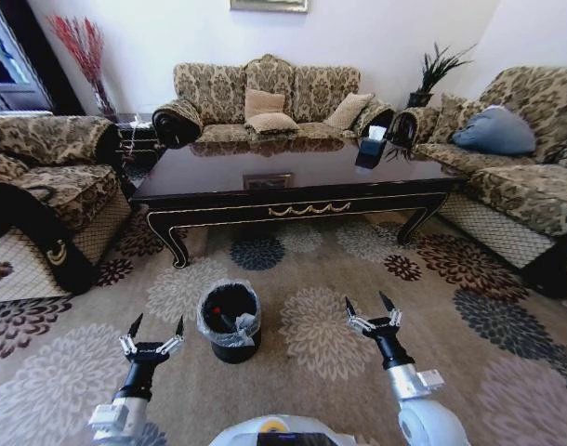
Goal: Move to the front of the table and pick up the trash from the floor, then place it into the trash bin.
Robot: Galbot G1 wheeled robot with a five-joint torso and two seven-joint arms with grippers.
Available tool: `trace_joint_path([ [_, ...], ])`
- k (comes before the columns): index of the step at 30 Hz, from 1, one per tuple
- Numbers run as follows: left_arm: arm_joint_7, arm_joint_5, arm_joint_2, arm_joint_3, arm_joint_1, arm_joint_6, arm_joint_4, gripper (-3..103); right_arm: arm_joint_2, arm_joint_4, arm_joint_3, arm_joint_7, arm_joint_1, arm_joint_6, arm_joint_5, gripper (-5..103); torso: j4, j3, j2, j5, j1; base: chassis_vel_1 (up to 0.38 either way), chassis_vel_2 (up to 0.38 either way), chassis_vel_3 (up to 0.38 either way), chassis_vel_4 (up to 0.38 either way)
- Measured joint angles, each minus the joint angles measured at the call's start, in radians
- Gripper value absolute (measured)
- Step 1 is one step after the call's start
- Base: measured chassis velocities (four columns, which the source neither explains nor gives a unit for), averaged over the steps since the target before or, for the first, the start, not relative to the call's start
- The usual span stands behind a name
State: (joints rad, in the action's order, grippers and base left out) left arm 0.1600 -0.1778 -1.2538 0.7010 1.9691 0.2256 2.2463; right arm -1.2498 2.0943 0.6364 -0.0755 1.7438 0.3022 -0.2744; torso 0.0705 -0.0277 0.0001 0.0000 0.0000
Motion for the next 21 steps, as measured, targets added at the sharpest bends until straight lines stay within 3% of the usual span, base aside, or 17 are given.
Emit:
trace_joint_path([
  [21, 0.005, -0.006, 0.003, -0.002, -0.005, -0.008, -0.001, 100, 0.002, 0.002, -0.002, 0.000, -0.001, -0.004, 0.002, 100, 0.0000, 0.000, 0.000, 0.0000, 0.000, 0.008, -0.007, -0.010, 0.010],
])
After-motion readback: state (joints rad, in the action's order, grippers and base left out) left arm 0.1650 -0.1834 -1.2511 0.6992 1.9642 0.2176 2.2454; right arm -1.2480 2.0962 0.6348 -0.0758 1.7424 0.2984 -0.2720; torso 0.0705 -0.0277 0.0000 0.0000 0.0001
